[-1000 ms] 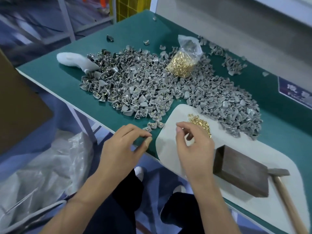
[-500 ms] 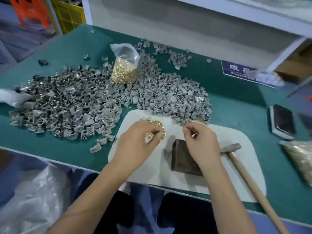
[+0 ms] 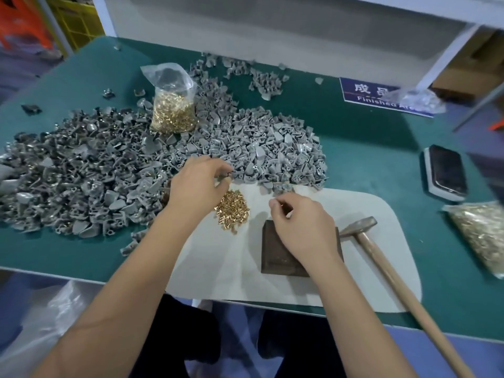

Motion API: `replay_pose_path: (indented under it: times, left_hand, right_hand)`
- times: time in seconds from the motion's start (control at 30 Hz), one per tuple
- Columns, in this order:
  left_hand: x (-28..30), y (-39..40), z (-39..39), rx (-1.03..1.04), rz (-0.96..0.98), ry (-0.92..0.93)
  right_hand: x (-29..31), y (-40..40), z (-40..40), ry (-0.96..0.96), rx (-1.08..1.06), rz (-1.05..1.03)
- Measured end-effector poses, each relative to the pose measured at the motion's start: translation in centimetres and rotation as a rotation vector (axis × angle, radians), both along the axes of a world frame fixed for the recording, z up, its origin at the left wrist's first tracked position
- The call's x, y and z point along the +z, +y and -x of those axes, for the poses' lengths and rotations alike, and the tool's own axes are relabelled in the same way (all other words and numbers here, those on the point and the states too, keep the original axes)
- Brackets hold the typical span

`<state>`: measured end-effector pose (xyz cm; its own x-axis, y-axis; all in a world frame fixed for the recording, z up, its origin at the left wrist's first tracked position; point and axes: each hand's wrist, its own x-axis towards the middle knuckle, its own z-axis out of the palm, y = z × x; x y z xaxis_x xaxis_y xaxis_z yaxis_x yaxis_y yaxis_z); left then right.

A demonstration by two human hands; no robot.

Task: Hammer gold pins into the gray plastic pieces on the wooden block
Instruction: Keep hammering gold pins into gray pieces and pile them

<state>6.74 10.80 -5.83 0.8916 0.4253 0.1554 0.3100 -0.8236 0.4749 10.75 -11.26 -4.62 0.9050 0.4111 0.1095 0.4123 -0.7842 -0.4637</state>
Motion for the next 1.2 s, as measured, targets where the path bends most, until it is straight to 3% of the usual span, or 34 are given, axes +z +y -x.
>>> replay_pose_path:
  times: [0.13, 0.43, 0.63, 0.77, 0.97, 1.2]
  left_hand:
    - [0.5, 0.0, -0.2, 0.041, 0.052, 0.003]
    - [-0.4, -2.8, 7.0, 0.129, 0.367, -0.411]
    - [-2.3, -3.4, 9.6, 0.175, 0.628, -0.534]
    - [-2.4, -2.5, 9.7, 0.223, 0.774, -0.615]
    - [-2.5, -3.0, 9.7, 0.109, 0.734, -0.630]
    - [-3.0, -2.7, 9.7, 0.169, 0.724, -0.618]
  right_hand:
    - [0.0, 0.1, 0.0, 0.012, -0.015, 0.010]
    - [0.2, 0.3, 0.3, -0.022, -0.017, 0.017]
    - [0.6, 5.5, 0.6, -0.016, 0.219, -0.095]
    - [0.4, 9.4, 0.5, -0.043, 0.376, 0.020]
    - [0.4, 11.6, 0.0, -0.061, 0.473, 0.109]
    - [-0.3, 11.4, 0.4, -0.089, 0.497, 0.119]
